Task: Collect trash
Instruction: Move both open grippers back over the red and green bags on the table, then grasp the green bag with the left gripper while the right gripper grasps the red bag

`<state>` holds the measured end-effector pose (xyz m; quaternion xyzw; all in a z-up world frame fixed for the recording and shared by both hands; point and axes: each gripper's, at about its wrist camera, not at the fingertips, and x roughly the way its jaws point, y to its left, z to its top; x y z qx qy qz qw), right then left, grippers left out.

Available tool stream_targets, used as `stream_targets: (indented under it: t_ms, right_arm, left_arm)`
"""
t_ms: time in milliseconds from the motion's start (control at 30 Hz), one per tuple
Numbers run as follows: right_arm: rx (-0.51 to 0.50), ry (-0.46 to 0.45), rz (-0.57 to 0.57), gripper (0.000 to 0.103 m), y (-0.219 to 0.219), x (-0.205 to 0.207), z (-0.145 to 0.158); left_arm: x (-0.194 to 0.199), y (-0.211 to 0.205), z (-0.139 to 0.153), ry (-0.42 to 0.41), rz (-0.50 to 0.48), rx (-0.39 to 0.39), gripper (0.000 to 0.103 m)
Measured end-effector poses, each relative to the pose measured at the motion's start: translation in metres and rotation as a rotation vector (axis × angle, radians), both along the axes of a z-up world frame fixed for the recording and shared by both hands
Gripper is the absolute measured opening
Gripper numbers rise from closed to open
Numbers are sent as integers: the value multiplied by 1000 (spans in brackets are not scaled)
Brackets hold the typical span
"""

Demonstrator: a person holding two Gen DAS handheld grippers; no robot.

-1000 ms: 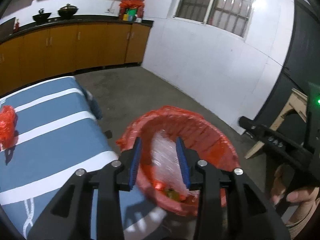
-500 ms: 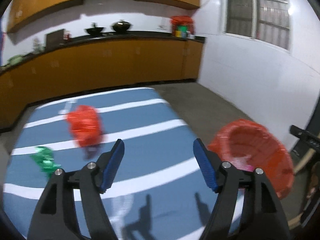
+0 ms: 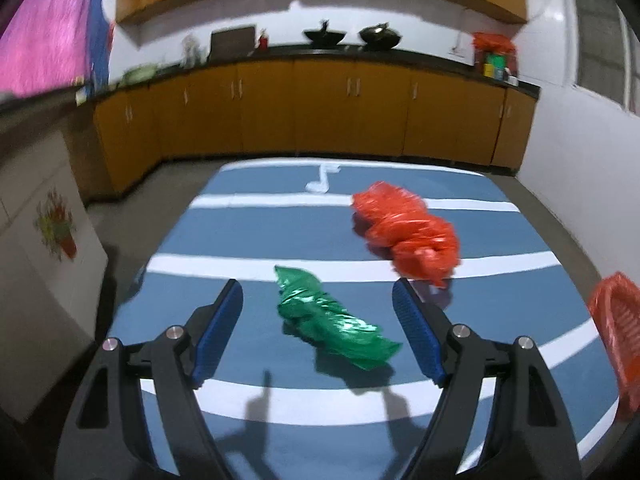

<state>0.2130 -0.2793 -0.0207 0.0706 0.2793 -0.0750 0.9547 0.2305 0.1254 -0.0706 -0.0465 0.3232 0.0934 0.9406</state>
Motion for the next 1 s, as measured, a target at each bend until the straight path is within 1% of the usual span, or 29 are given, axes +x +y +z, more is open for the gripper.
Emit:
stream_targets:
  t_ms: [167, 233, 267, 367, 400, 433, 467, 567, 633, 800, 1000]
  right_arm:
    - [-23, 8, 61, 77, 30, 14, 1]
    - [-30, 12, 77, 77, 39, 18, 0]
    - [-35, 15, 89, 77, 45, 22, 0]
    - [-43, 22, 117, 77, 60, 28, -3]
    - [-45, 26, 127, 77, 65, 31, -4]
    - [-46, 29, 138, 77, 70, 34, -5]
    - [-48, 32, 147, 77, 75, 37, -5]
    - [-53, 41, 182, 77, 93, 47, -7]
    - [-55, 45, 206, 77, 106, 53, -9]
    - [-52, 51, 287, 77, 141, 74, -12]
    - [-13, 70, 398, 77, 191, 109, -17]
  left_arm:
    - [18, 15, -16, 68, 11, -71, 74]
    - [25, 16, -24, 103, 9, -87, 68]
    - [28, 18, -29, 119, 6, -96, 67]
    - [35, 20, -39, 152, 1, -103, 58]
    - [37, 21, -42, 162, -4, -112, 53]
    - [38, 23, -44, 168, -7, -119, 45]
    - [40, 24, -46, 176, -11, -125, 41]
    - [43, 29, -49, 178, -14, -144, 35]
    - [45, 33, -47, 171, -16, -142, 32]
    - [47, 48, -42, 148, -4, -132, 31]
    - [47, 74, -36, 126, 35, -124, 31]
